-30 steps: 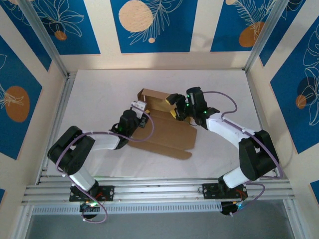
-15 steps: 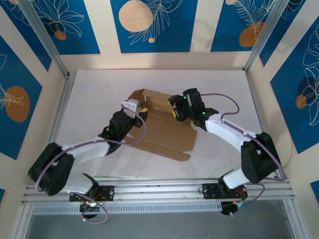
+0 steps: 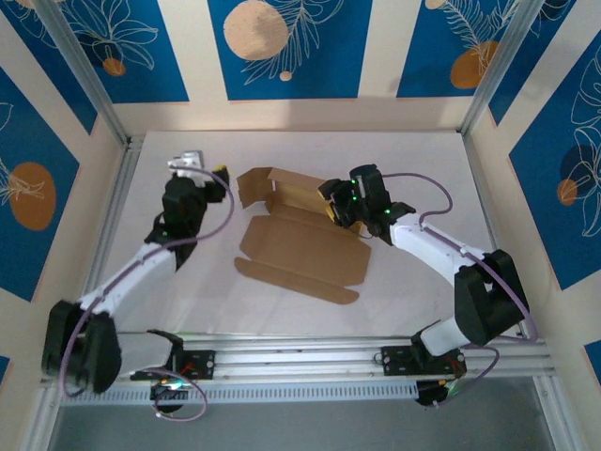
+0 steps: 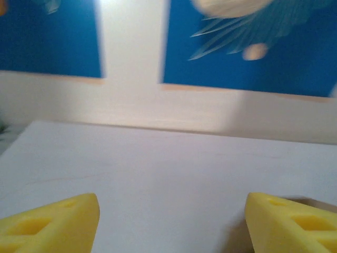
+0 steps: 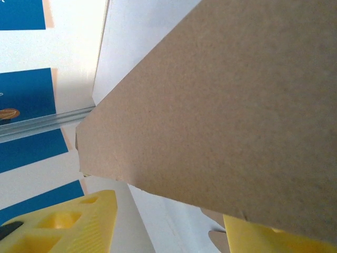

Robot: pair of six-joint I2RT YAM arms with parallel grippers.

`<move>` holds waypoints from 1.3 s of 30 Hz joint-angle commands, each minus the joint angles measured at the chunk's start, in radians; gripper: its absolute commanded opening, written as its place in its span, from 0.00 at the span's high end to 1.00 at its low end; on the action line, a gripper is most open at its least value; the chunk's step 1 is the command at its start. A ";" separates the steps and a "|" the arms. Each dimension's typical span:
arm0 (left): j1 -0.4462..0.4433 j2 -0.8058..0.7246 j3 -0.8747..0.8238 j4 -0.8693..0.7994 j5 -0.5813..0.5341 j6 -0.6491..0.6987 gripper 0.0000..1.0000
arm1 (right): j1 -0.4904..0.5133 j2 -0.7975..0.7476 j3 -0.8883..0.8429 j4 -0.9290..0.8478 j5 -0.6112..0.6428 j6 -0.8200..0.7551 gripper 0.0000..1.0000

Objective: Fold the paper box

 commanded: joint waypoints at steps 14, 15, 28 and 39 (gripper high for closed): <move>0.187 0.665 0.447 -0.112 0.718 -0.055 0.25 | -0.022 0.052 0.103 -0.065 -0.082 -0.097 0.48; 0.184 0.672 0.447 -0.109 0.751 -0.053 0.25 | -0.025 0.061 0.115 -0.086 -0.082 -0.106 0.48; 0.061 0.610 0.336 -0.052 0.867 0.077 0.25 | -0.038 0.168 0.264 -0.239 -0.086 -0.197 0.41; -0.030 0.513 0.201 0.012 0.761 0.106 0.24 | -0.044 0.224 0.246 -0.094 -0.165 -0.136 0.38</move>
